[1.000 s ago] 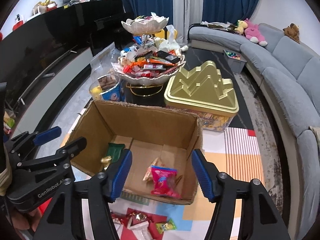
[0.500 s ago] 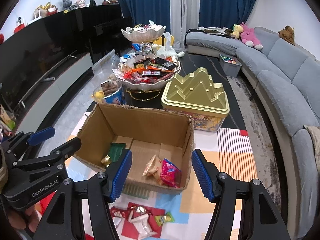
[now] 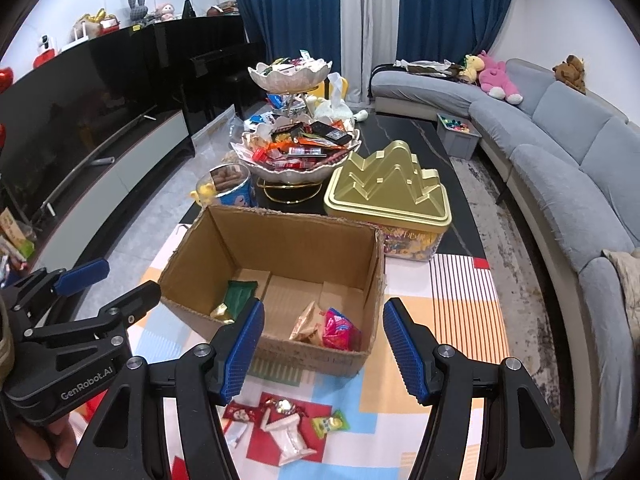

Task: Organize snacks
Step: 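Open the right tool over the box while the left tool releases the gold candy inside, then move both open tools back from the box toward the remaining snacks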

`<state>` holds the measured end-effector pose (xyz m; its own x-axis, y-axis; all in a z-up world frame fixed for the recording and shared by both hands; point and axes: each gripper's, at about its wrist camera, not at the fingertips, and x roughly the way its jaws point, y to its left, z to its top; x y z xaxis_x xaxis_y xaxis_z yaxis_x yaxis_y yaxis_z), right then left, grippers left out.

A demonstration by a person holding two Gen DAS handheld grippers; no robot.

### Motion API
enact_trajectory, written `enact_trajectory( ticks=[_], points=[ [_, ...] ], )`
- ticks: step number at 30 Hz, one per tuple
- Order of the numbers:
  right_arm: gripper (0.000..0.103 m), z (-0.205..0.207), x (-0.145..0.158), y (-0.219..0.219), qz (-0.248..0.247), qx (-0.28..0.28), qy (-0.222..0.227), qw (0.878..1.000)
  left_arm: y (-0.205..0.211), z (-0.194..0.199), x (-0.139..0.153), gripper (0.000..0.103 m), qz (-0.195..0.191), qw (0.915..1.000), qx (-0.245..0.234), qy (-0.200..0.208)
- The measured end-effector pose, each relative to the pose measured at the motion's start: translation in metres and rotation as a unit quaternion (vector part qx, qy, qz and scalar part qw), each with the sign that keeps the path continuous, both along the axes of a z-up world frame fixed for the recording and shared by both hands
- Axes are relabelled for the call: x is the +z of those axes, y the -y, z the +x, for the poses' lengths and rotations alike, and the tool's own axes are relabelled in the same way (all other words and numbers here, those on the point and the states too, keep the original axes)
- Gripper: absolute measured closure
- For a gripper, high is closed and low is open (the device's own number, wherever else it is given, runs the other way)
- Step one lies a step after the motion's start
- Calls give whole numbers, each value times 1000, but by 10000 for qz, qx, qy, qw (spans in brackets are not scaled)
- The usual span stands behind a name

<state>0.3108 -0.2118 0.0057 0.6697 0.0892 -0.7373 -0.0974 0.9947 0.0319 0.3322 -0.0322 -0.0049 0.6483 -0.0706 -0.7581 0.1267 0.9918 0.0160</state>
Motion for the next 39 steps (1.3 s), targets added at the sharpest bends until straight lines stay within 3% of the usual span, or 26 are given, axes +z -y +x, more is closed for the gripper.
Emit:
enact_trajectory(
  ticks=[15, 39],
  points=[
    [40, -36, -10, -1, -42, 50, -27, 10000, 0, -34, -5, 35, 36, 10000, -48, 1],
    [40, -69, -72, -13, -214, 388, -434, 9981, 0, -74, -77, 32, 61, 9989, -258, -398]
  ],
)
